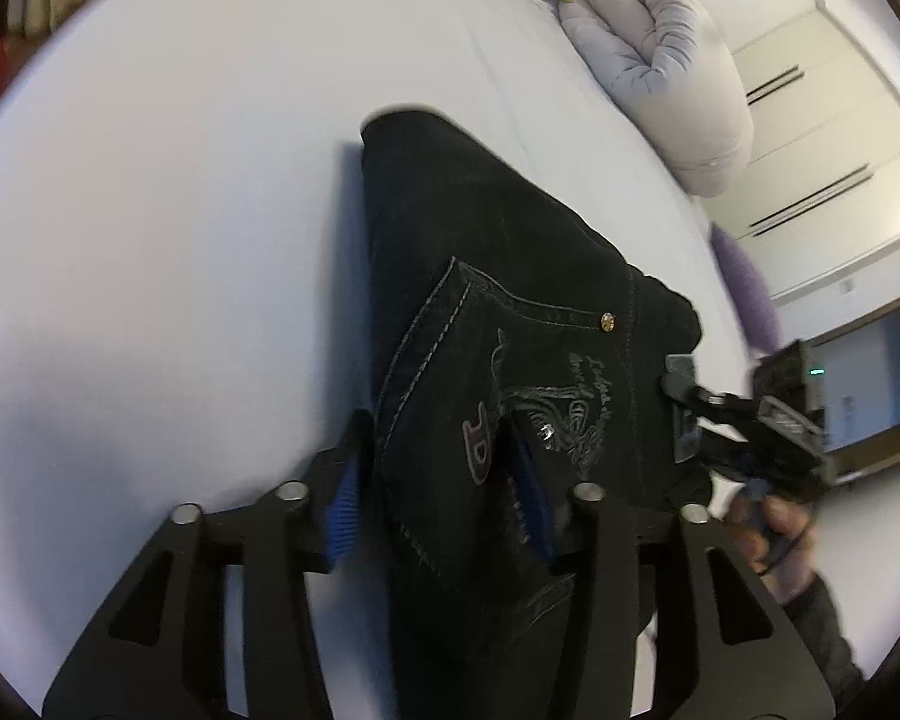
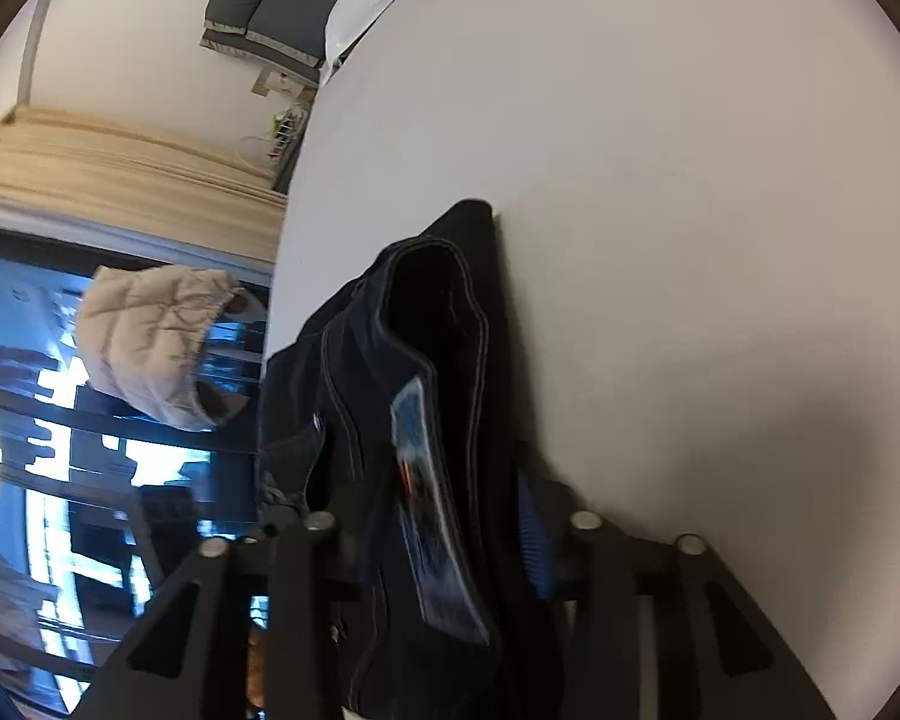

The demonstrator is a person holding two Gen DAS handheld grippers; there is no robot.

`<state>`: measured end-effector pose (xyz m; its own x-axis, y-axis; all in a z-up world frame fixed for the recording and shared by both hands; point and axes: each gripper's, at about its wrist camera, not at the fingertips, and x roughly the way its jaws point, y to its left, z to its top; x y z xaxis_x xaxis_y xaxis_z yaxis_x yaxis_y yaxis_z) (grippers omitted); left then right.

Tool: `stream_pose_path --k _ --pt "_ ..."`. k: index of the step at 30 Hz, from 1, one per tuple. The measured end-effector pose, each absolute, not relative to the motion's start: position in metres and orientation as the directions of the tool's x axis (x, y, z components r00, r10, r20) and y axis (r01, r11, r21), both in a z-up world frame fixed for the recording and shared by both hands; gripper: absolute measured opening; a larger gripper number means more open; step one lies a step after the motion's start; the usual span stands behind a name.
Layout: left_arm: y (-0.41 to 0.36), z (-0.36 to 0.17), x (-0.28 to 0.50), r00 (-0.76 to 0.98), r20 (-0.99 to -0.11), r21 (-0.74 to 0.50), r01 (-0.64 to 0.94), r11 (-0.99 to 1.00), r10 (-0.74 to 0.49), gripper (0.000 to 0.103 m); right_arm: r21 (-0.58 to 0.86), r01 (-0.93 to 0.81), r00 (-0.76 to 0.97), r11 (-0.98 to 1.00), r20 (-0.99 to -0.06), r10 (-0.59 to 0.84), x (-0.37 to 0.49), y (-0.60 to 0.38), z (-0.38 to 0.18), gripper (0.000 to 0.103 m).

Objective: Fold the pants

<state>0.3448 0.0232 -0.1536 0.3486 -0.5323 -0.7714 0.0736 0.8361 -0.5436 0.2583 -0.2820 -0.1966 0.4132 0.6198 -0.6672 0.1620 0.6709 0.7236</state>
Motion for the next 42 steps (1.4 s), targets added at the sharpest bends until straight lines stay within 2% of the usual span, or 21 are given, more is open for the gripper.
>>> stream_pose_path --k 1,2,3,5,7,8,9,10,11,15,17,21,24,27,30,33,39,42 --pt "0.023 -0.146 0.336 0.377 -0.777 -0.516 0.077 0.853 -0.504 0.049 0.692 0.163 0.435 0.703 -0.69 0.578 0.252 -0.283 -0.186 0.057" --pt "0.026 -0.132 0.328 0.419 -0.767 -0.501 0.082 0.861 -0.486 0.051 0.664 0.151 0.478 0.732 -0.698 0.534 0.24 -0.283 -0.169 0.057" --pt "0.028 -0.113 0.314 0.478 -0.745 -0.483 0.093 0.871 -0.464 0.058 0.651 0.131 0.517 0.748 -0.688 0.508 0.228 -0.282 -0.155 0.059" --pt "0.029 -0.082 0.281 0.583 -0.714 -0.408 0.107 0.907 -0.389 0.071 0.576 0.089 0.61 0.813 -0.677 0.413 0.199 -0.273 -0.115 0.069" --pt "0.023 -0.038 0.234 0.731 -0.619 -0.272 0.142 0.952 -0.286 0.082 0.457 0.04 0.727 0.888 -0.623 0.288 0.161 -0.255 -0.071 0.084" --pt "0.012 -0.019 0.215 0.782 -0.58 -0.203 0.134 0.97 -0.229 0.094 0.424 0.022 0.764 0.905 -0.591 0.258 0.147 -0.251 -0.056 0.088" --pt "0.009 -0.005 0.194 0.823 -0.538 -0.144 0.123 0.982 -0.182 0.103 0.393 0.012 0.802 0.919 -0.553 0.226 0.133 -0.246 -0.041 0.097" --pt "0.002 0.01 0.174 0.863 -0.484 -0.088 0.114 0.99 -0.142 0.103 0.357 0.008 0.847 0.934 -0.499 0.184 0.113 -0.239 -0.022 0.103" --pt "-0.009 0.03 0.145 0.912 -0.398 -0.009 0.099 0.995 -0.094 0.103 0.331 0.007 0.876 0.944 -0.456 0.154 0.102 -0.236 -0.006 0.103" --pt "-0.032 0.083 0.077 0.98 -0.182 0.176 -0.052 0.983 0.084 0.103 0.262 -0.017 0.948 0.965 -0.302 0.099 0.068 -0.228 0.052 0.103" --pt "-0.037 0.104 0.055 0.985 -0.125 0.177 -0.099 0.979 0.122 0.103 0.247 -0.013 0.973 0.969 -0.219 0.069 0.049 -0.226 0.081 0.103" --pt "-0.033 0.143 0.007 0.998 -0.003 0.145 -0.061 0.988 0.063 0.103 0.231 0.022 0.998 0.973 -0.069 -0.006 0.009 -0.227 0.129 0.103" --pt "-0.036 0.165 -0.026 0.996 0.074 0.149 -0.07 0.986 0.059 0.103 0.204 0.053 0.998 0.978 -0.041 -0.045 -0.008 -0.224 0.154 0.103" --pt "-0.037 0.182 -0.048 0.999 0.044 0.146 -0.021 0.989 0.015 0.103 0.197 0.092 0.995 0.976 -0.044 -0.085 -0.019 -0.225 0.17 0.103" --pt "-0.039 0.194 -0.069 0.999 0.046 0.156 -0.025 0.987 0.018 0.103 0.195 0.105 0.994 0.975 0.007 -0.108 -0.039 -0.221 0.184 0.103" --pt "-0.042 0.198 -0.076 0.999 -0.037 0.148 -0.023 0.989 0.028 0.103 0.162 0.127 0.99 0.979 0.046 -0.136 -0.05 -0.218 0.192 0.103" --pt "-0.045 0.192 -0.082 0.988 -0.137 0.184 -0.049 0.982 0.075 0.103 0.149 0.116 0.993 0.982 0.009 -0.119 -0.057 -0.215 0.191 0.103" --pt "-0.039 0.185 -0.073 0.979 -0.193 0.158 -0.032 0.987 0.062 0.103 0.128 0.114 0.993 0.985 -0.029 -0.111 -0.058 -0.208 0.183 0.103"
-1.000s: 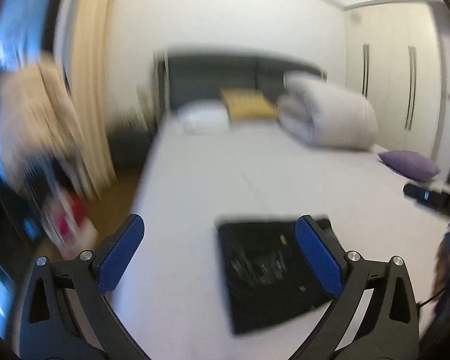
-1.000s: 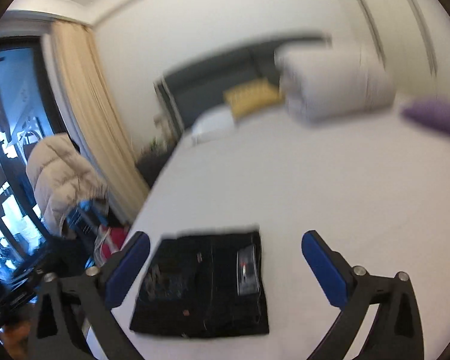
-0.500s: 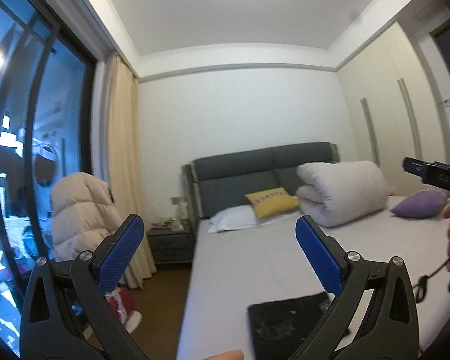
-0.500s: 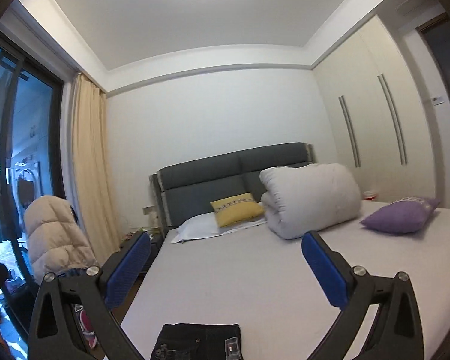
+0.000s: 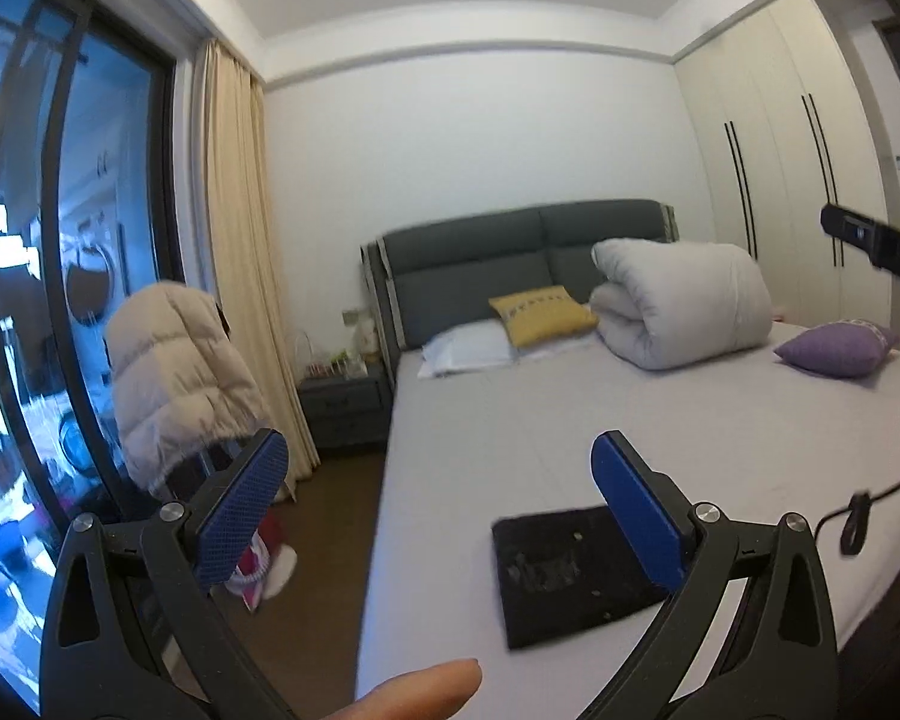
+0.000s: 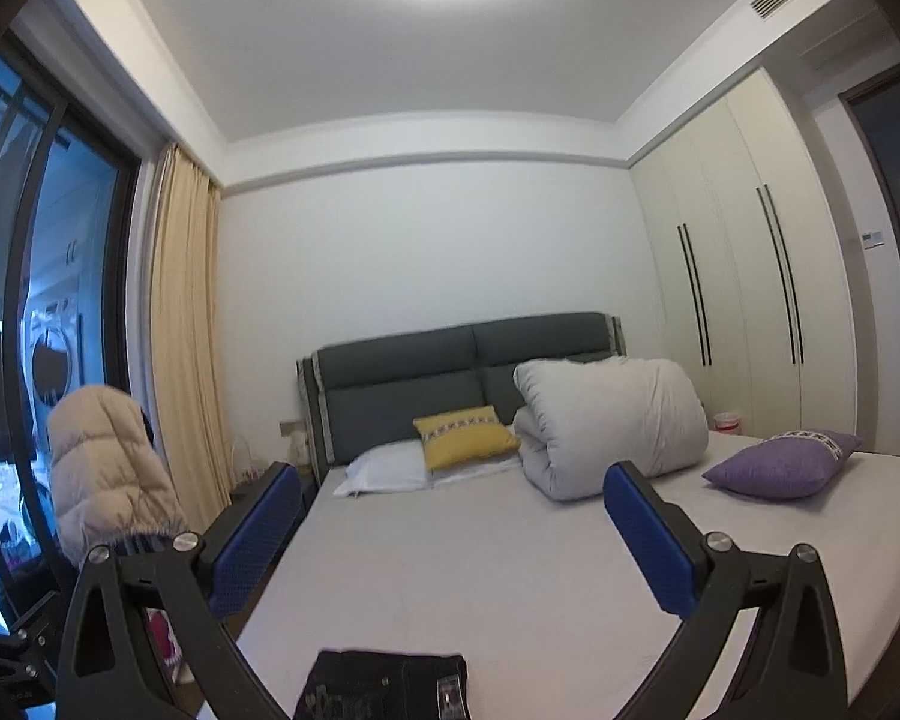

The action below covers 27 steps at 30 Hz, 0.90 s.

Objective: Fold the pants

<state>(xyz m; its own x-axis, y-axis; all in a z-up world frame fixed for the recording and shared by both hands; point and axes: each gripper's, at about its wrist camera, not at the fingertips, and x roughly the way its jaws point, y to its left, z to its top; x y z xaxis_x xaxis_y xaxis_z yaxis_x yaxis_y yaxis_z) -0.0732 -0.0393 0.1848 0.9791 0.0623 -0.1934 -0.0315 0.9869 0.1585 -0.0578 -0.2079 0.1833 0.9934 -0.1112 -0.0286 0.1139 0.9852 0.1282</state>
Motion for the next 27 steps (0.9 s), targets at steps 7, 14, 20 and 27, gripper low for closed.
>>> stream_pose_path --k 7,14,20,27 --pt "-0.025 0.142 -0.012 0.889 -0.445 0.112 -0.059 0.992 0.103 0.103 0.119 0.106 0.967 0.987 -0.244 -0.075 -0.035 -0.198 0.144 0.103" --pt "-0.019 0.077 0.031 0.767 -0.635 0.071 -0.066 0.995 0.096 0.103 0.068 0.129 0.89 0.989 -0.447 -0.085 -0.017 -0.187 0.088 0.103" --pt "-0.02 0.042 0.049 0.719 -0.691 0.036 -0.062 0.997 0.07 0.103 0.069 0.124 0.809 0.99 -0.585 -0.061 -0.006 -0.181 0.048 0.103" --pt "-0.023 0.021 0.06 0.702 -0.708 0.037 -0.066 0.997 0.073 0.103 0.055 0.103 0.765 0.993 -0.643 -0.044 -0.002 -0.174 0.033 0.103"
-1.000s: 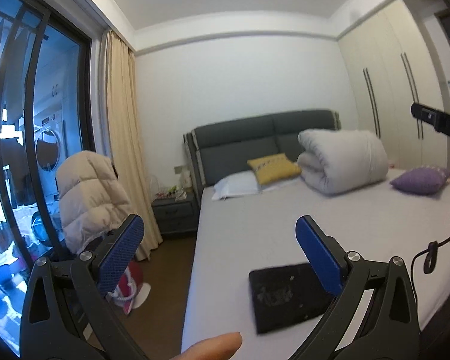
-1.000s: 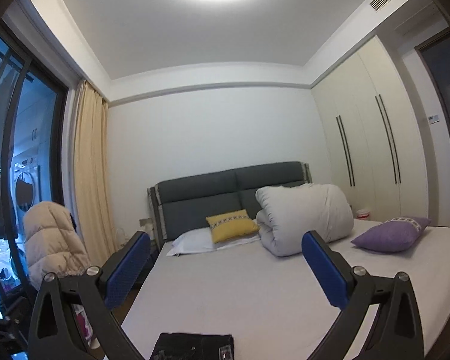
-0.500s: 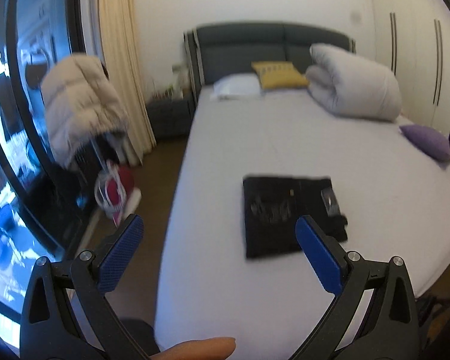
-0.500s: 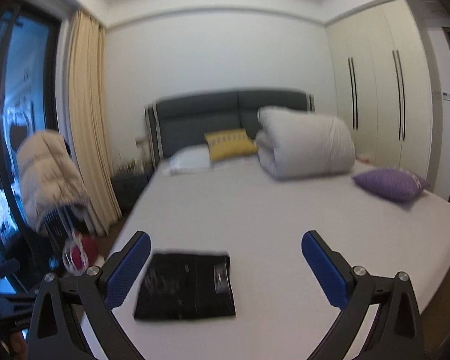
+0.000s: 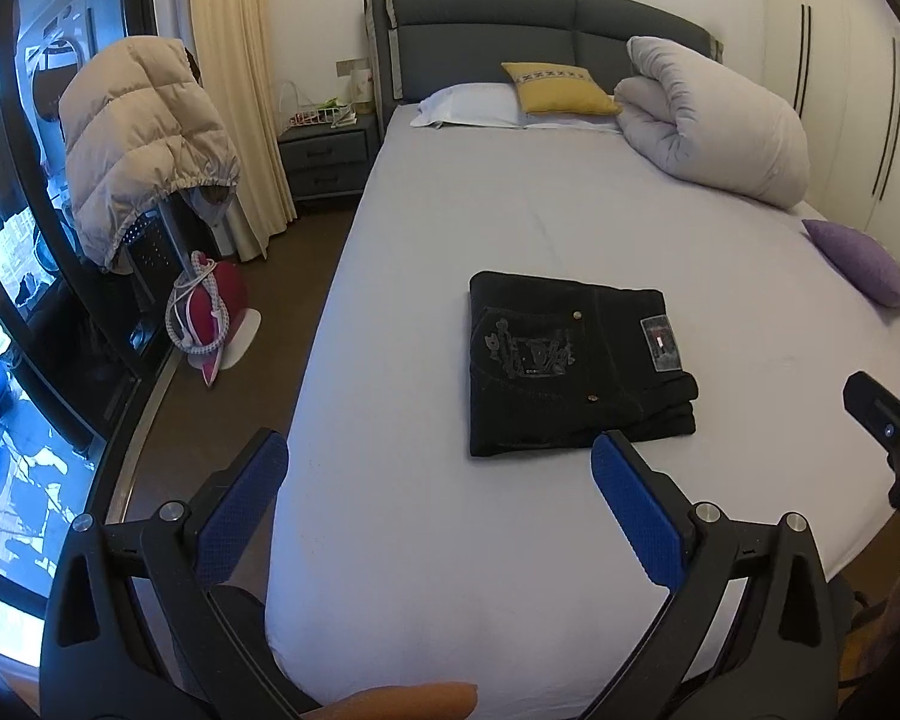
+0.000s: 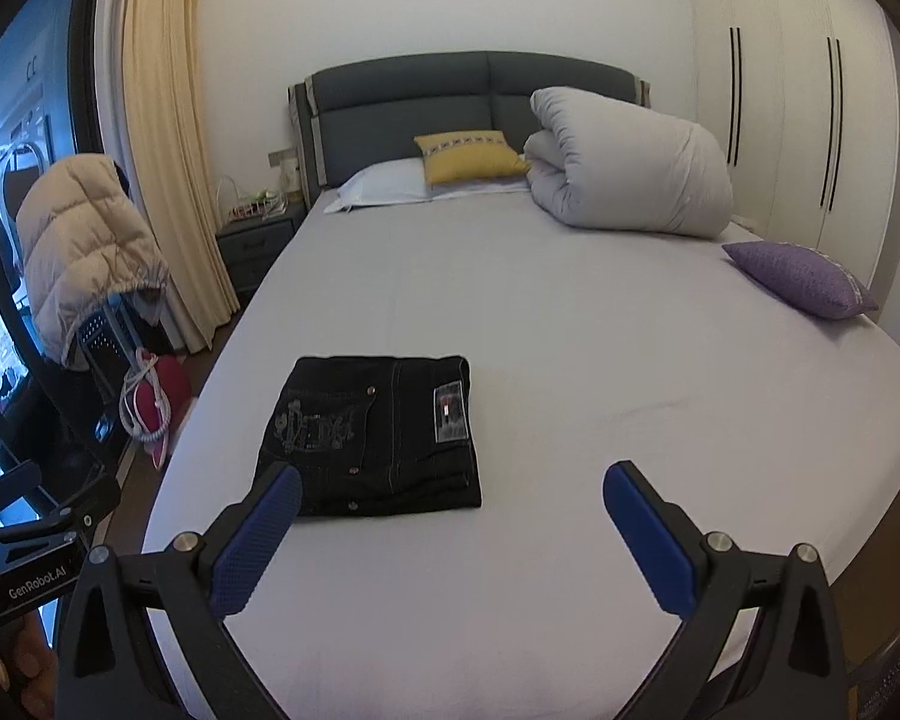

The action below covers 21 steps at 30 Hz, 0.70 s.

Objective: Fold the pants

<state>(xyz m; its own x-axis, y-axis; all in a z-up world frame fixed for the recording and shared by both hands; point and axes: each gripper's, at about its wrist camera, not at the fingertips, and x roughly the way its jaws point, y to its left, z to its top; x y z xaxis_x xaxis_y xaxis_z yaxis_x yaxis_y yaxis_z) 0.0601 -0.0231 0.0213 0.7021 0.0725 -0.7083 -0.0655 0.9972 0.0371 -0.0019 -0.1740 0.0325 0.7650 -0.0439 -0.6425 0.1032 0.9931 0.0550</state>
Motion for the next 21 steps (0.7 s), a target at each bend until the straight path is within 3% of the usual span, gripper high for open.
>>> stream_pose_path --k 21 --pt "-0.025 0.007 0.067 0.679 -0.73 0.028 -0.086 0.996 0.079 0.103 0.043 0.071 0.739 0.997 -0.674 -0.024 0.009 -0.167 0.026 0.103"
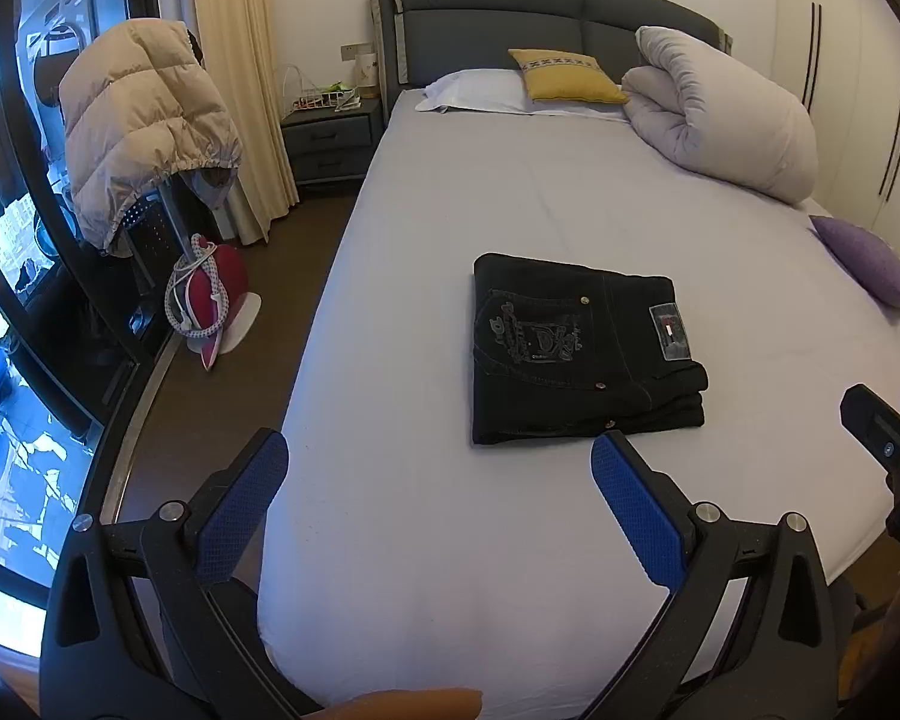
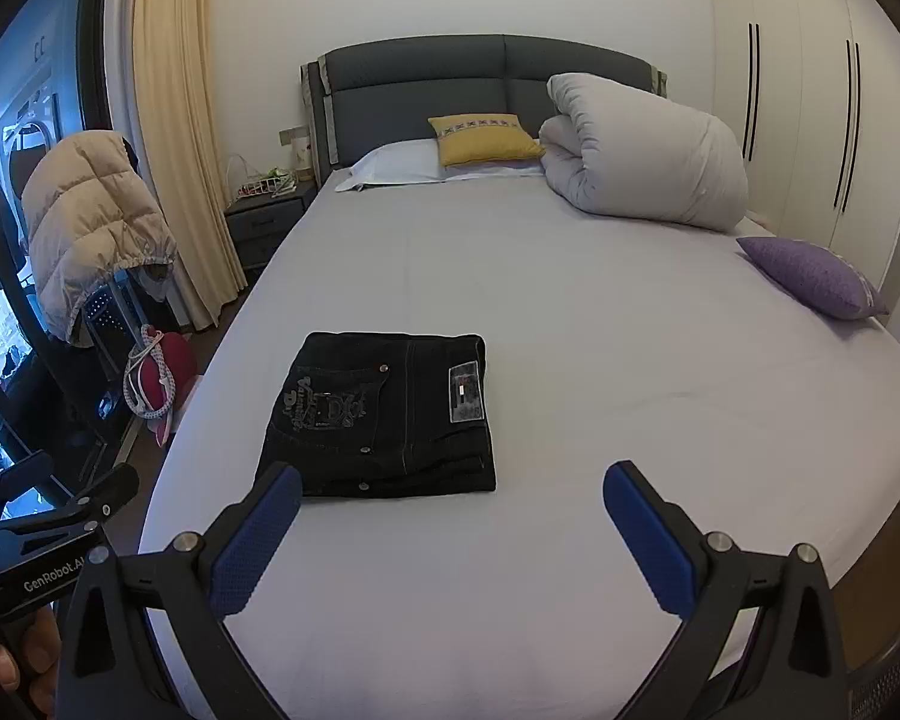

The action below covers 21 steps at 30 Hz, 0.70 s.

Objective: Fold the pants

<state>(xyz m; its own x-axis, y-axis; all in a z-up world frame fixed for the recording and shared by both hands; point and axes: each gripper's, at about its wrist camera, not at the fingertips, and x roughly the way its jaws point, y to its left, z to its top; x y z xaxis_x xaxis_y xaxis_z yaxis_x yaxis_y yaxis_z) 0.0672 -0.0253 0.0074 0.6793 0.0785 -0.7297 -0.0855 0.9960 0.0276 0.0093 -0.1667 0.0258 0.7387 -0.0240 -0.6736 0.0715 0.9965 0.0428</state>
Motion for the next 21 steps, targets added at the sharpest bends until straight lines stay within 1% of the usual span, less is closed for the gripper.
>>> stream_pose_path --k 21 --pt "-0.0264 -0.0006 0.07 0.67 -0.739 0.022 -0.082 0.996 0.071 0.103 0.034 0.076 0.708 0.997 -0.705 -0.03 0.0115 -0.1636 0.0184 0.103"
